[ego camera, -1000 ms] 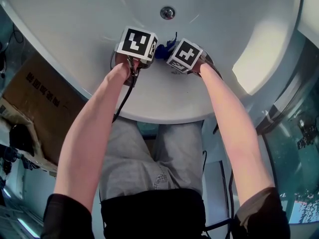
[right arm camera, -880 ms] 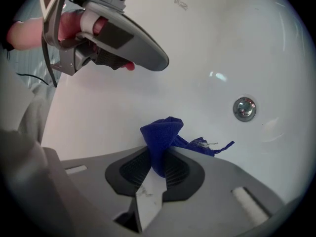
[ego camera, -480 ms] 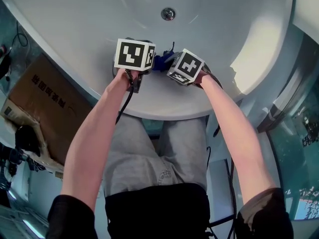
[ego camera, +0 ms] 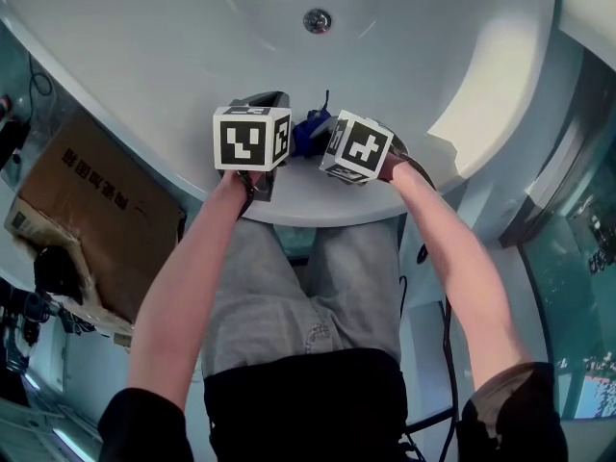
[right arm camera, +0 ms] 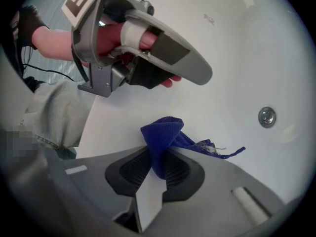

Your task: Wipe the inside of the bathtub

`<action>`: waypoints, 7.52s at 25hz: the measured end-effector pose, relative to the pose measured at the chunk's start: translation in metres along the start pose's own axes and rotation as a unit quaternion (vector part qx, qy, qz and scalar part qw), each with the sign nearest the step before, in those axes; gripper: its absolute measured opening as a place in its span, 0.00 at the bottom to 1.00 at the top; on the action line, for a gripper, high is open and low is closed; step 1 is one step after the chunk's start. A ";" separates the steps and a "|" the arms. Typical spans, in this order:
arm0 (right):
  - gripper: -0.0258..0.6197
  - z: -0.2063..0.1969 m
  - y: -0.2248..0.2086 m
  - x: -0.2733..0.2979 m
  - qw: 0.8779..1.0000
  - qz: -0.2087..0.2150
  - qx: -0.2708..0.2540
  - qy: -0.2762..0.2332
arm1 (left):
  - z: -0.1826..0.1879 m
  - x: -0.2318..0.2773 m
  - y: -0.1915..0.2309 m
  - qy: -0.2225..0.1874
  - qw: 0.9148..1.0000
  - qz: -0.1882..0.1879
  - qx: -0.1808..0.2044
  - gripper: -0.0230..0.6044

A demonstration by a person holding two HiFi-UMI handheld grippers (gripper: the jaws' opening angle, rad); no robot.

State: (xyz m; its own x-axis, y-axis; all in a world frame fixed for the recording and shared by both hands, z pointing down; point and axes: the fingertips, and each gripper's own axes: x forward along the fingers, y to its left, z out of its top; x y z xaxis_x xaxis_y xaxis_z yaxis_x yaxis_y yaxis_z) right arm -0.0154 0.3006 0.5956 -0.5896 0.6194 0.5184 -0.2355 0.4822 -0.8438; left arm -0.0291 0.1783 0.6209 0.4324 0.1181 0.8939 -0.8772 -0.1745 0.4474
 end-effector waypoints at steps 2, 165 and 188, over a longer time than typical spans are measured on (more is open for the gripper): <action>0.14 -0.002 0.013 -0.001 1.000 0.016 -0.002 0.001 | -0.002 -0.002 -0.003 0.000 1.000 0.000 0.003 0.04; 0.14 -0.102 0.031 -0.095 0.972 -0.196 0.004 0.129 | -0.027 -0.075 -0.093 0.061 0.998 -0.001 0.005 0.04; 0.14 -0.007 0.093 -0.218 0.959 -0.192 0.151 -0.145 | 0.082 -0.230 -0.149 -0.122 0.991 0.009 0.057 0.04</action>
State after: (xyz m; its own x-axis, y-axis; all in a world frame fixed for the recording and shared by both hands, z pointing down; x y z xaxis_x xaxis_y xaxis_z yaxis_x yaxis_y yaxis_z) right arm 0.0968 0.2142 0.4051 -0.5933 0.2129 0.7763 -0.6660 0.4118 -0.6220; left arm 0.0188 0.0974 0.3509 0.4671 -0.1232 0.8756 -0.8615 -0.2863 0.4194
